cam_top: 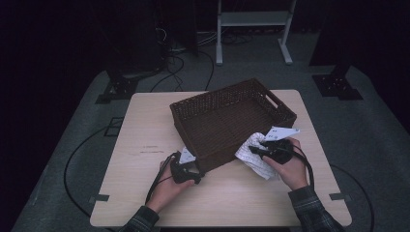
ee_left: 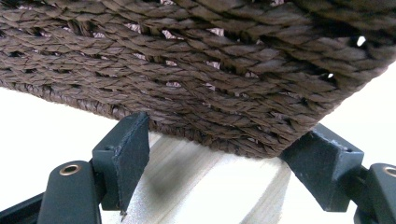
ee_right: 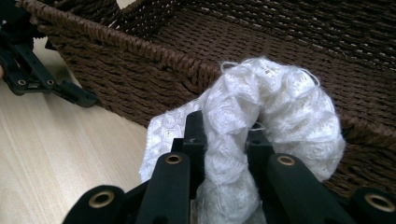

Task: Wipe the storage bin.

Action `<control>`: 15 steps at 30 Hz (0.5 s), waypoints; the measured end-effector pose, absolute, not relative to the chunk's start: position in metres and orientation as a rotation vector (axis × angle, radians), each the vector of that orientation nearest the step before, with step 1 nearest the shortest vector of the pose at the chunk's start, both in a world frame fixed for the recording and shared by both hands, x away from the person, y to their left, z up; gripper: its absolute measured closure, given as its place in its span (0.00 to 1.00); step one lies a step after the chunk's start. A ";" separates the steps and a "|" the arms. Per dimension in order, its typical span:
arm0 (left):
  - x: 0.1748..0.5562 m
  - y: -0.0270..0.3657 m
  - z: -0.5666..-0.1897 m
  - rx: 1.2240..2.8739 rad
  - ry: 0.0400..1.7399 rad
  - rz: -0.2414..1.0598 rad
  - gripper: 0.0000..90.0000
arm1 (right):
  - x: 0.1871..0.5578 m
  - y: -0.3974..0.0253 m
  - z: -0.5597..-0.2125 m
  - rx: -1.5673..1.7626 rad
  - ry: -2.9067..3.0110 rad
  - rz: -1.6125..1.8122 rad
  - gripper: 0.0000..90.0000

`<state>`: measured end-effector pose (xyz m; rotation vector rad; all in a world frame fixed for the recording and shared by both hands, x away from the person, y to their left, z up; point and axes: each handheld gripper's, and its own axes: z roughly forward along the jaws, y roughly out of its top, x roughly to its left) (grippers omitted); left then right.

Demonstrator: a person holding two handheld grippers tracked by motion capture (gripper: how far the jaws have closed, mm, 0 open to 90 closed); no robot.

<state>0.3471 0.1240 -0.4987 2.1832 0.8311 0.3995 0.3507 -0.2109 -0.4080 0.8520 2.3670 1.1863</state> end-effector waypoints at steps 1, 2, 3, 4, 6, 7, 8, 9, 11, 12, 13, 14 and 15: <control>0.347 0.124 -0.499 2.183 0.831 0.400 0.26 | 0.351 -0.211 -0.408 0.852 2.367 1.186 0.85; 0.347 0.124 -0.499 2.183 0.831 0.399 0.26 | 0.350 -0.211 -0.408 0.850 2.366 1.186 0.85; 0.347 0.124 -0.499 2.183 0.831 0.399 0.26 | 0.350 -0.210 -0.408 0.850 2.366 1.185 0.85; 0.347 0.124 -0.499 2.183 0.831 0.399 0.26 | 0.350 -0.210 -0.408 0.843 2.363 1.186 0.85; 0.347 0.124 -0.499 2.183 0.831 0.399 0.26 | 0.349 -0.211 -0.406 0.833 2.355 1.196 0.85; 0.347 0.124 -0.499 2.183 0.831 0.399 0.26 | 0.349 -0.211 -0.406 0.834 2.355 1.198 0.85; 0.347 0.124 -0.499 2.183 0.831 0.399 0.26 | 0.349 -0.211 -0.406 0.834 2.356 1.195 0.85; 0.347 0.124 -0.499 2.183 0.831 0.399 0.26 | 0.349 -0.211 -0.406 0.834 2.356 1.195 0.85; 0.347 0.124 -0.499 2.177 0.835 0.399 0.26 | 0.351 -0.209 -0.409 0.839 2.369 1.183 0.85; 0.347 0.124 -0.499 2.177 0.835 0.399 0.26 | 0.351 -0.209 -0.411 0.848 2.375 1.181 0.85; 0.347 0.124 -0.499 2.176 0.835 0.398 0.26 | 0.351 -0.209 -0.411 0.848 2.375 1.181 0.85; 0.347 0.124 -0.499 2.175 0.836 0.398 0.26 | 0.352 -0.209 -0.413 0.849 2.380 1.179 0.85; 0.347 0.124 -0.499 2.174 0.834 0.400 0.26 | 0.353 -0.208 -0.415 0.851 2.391 1.169 0.85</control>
